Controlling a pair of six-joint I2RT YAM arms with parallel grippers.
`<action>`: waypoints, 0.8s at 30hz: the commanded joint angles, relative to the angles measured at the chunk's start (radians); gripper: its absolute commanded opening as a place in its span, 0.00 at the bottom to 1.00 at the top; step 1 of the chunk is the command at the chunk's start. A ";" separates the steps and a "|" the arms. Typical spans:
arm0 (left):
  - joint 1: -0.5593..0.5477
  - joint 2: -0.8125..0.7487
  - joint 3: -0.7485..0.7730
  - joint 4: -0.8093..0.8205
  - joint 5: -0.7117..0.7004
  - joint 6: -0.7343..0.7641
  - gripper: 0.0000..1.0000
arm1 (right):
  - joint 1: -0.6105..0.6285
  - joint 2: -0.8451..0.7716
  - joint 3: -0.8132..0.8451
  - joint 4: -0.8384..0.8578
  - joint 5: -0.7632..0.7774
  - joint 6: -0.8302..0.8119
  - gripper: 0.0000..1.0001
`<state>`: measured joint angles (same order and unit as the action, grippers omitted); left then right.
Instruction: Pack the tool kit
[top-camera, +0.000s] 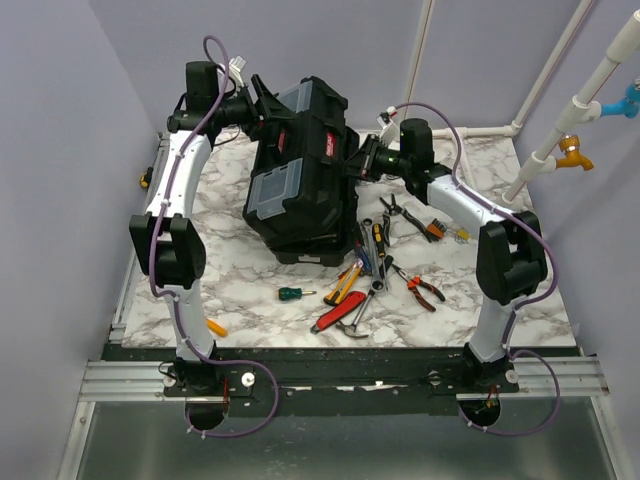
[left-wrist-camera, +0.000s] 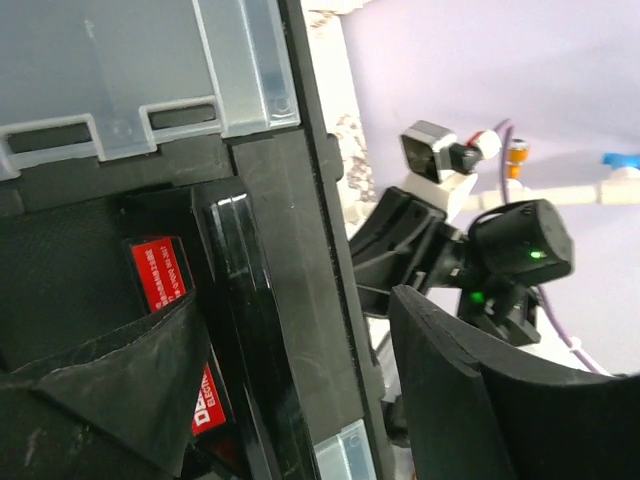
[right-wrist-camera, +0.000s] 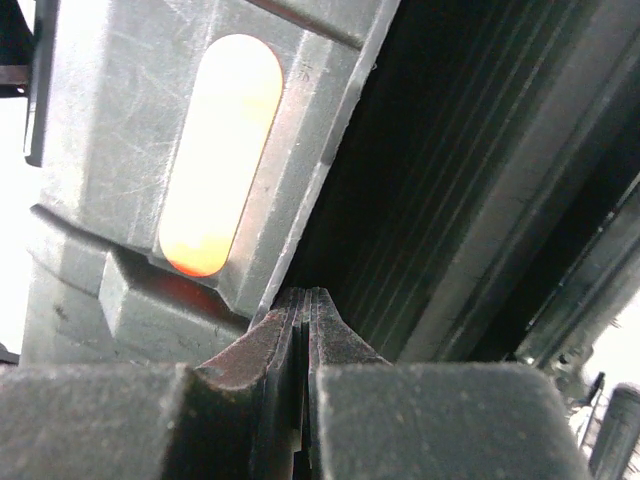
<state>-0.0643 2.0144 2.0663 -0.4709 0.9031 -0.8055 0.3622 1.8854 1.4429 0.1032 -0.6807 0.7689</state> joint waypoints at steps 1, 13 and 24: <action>0.016 -0.111 0.082 -0.157 -0.110 0.160 0.71 | 0.034 -0.004 0.085 0.039 -0.078 0.013 0.09; 0.035 -0.282 0.064 -0.427 -0.590 0.369 0.92 | 0.087 0.067 0.190 0.001 -0.082 0.004 0.10; -0.272 -0.377 0.070 -0.506 -0.924 0.560 0.96 | 0.092 0.090 0.167 0.067 -0.095 0.049 0.10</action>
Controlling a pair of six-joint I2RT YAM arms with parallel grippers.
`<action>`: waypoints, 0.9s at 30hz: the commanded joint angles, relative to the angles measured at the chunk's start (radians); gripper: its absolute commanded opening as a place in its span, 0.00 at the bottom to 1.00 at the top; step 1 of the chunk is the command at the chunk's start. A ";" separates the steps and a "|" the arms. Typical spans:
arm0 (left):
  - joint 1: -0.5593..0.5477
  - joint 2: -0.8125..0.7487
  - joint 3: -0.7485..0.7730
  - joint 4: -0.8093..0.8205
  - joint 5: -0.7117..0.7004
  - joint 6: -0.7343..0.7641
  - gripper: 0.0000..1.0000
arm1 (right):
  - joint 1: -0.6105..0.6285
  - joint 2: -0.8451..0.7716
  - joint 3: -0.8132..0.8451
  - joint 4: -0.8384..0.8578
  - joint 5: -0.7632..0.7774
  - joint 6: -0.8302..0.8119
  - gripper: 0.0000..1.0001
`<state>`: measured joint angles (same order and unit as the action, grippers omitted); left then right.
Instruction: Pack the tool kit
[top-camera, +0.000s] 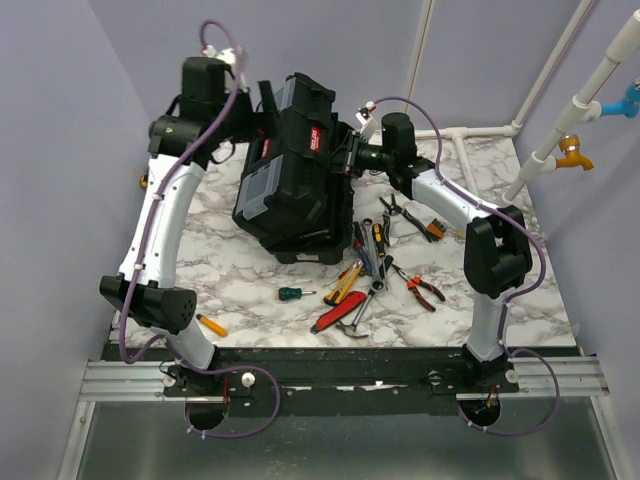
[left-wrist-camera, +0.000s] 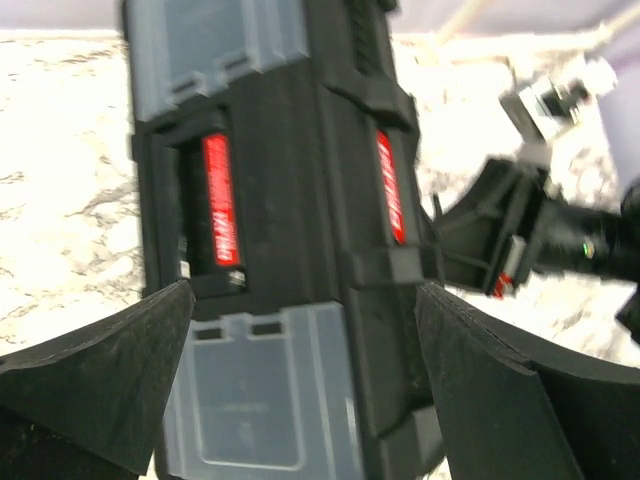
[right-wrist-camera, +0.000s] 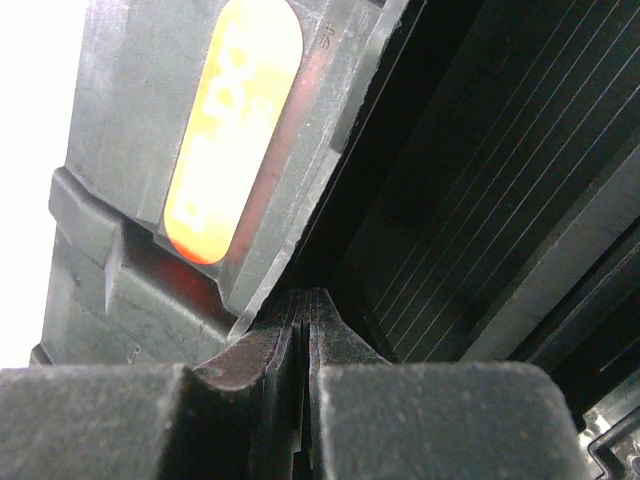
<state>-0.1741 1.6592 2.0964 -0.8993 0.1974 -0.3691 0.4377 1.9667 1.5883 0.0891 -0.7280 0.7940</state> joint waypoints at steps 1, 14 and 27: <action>-0.203 -0.011 0.061 -0.098 -0.259 0.137 0.96 | 0.017 0.009 0.024 0.083 -0.049 0.026 0.10; -0.498 0.170 0.199 -0.239 -0.655 0.288 0.98 | 0.024 -0.004 0.006 0.140 -0.079 0.051 0.10; -0.649 0.261 0.129 -0.276 -0.893 0.326 0.99 | 0.023 0.006 -0.038 0.226 -0.109 0.100 0.10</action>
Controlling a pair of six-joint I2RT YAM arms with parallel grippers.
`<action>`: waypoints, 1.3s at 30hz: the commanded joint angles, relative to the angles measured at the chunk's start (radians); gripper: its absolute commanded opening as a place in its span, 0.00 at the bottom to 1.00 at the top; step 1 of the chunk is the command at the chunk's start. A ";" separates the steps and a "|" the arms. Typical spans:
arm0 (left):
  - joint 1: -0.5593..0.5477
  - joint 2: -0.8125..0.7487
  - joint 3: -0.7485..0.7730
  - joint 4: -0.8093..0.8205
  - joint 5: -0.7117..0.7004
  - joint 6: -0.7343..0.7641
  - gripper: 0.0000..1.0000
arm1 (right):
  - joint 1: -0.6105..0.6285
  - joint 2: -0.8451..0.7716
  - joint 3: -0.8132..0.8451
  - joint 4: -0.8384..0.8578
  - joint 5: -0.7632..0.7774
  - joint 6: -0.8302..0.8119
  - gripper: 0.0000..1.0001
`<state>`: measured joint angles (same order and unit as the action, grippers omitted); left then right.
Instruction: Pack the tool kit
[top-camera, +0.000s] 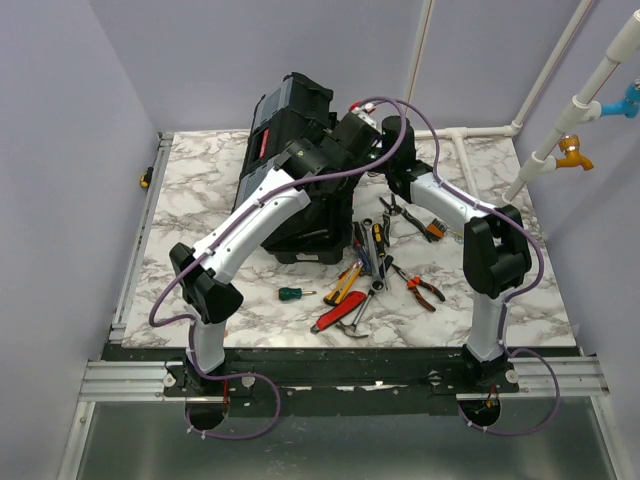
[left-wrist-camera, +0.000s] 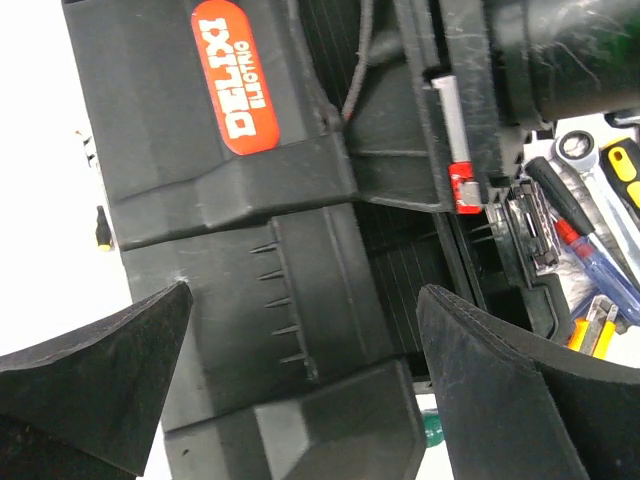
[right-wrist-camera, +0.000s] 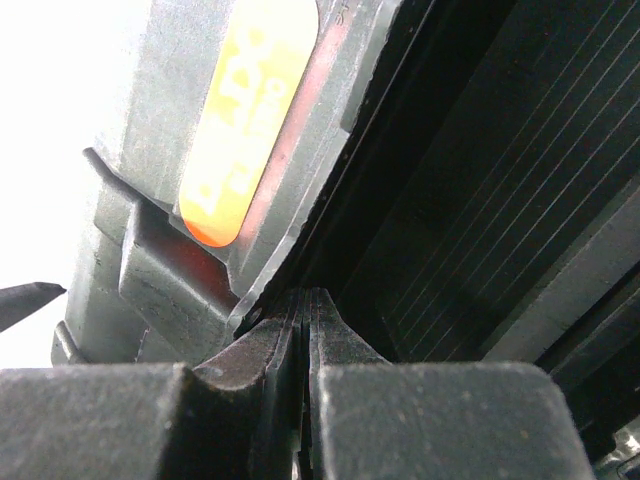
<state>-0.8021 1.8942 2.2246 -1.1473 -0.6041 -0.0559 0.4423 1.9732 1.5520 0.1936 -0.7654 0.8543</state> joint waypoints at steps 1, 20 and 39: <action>-0.024 0.027 -0.012 -0.026 -0.088 0.008 0.99 | 0.019 -0.001 -0.001 0.124 -0.074 0.041 0.10; -0.030 -0.042 -0.249 -0.055 -0.195 -0.075 0.98 | 0.018 0.032 0.027 0.141 -0.097 0.067 0.09; 0.086 -0.192 -0.421 0.012 -0.237 -0.151 0.98 | 0.014 0.107 -0.155 -0.030 0.128 -0.099 0.09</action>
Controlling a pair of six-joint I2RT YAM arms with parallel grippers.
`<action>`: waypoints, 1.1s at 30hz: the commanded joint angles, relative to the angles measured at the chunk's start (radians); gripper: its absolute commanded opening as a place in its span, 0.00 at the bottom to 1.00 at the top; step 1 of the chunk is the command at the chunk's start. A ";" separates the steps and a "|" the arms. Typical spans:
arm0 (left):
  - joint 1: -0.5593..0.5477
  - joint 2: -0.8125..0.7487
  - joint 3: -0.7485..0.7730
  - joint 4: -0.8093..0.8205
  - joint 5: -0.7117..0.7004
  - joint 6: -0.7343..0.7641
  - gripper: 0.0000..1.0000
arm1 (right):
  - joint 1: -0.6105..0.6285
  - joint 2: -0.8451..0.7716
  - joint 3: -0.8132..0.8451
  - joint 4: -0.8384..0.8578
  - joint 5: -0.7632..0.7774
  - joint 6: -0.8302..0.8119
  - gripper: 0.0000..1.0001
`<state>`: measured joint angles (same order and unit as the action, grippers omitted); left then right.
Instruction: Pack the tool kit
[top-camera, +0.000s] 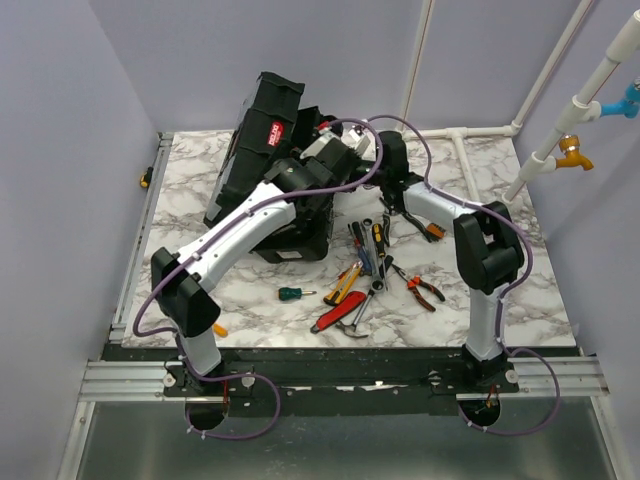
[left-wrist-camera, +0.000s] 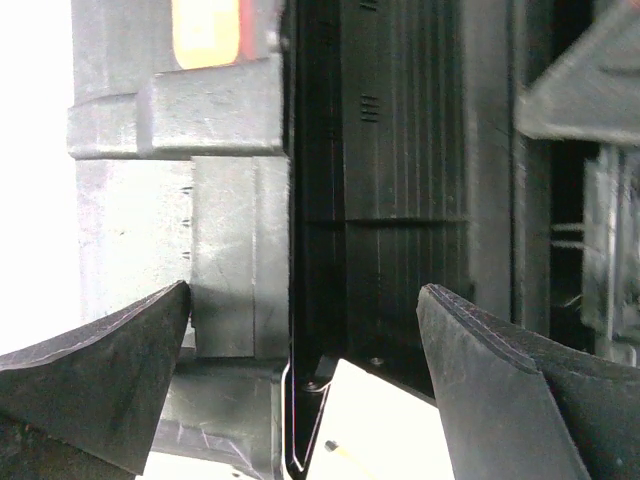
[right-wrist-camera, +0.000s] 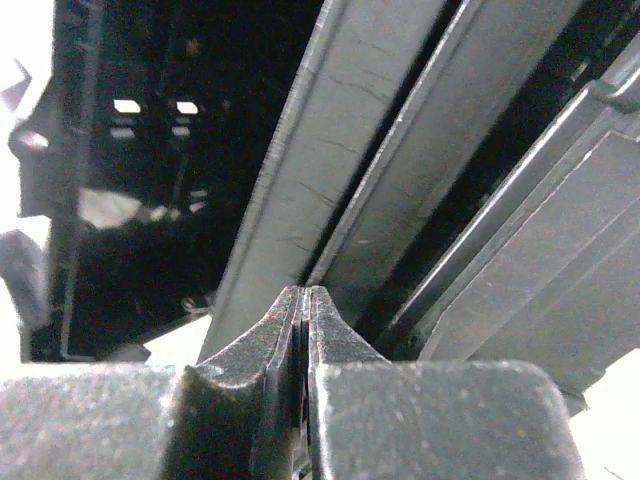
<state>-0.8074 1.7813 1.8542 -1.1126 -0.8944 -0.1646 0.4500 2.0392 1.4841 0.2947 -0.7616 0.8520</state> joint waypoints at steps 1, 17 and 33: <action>0.112 -0.076 -0.048 -0.029 0.051 -0.041 0.98 | 0.007 0.044 -0.083 -0.150 0.130 -0.107 0.09; 0.273 -0.071 0.024 -0.011 0.096 -0.018 0.97 | 0.006 0.133 -0.052 -0.273 0.222 -0.167 0.09; 0.314 -0.089 0.035 0.072 0.209 0.018 0.98 | 0.007 0.025 -0.121 -0.094 0.121 -0.095 0.38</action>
<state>-0.5125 1.7370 1.8828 -1.0782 -0.7811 -0.1574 0.4568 2.1487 1.4090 0.1112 -0.5968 0.7322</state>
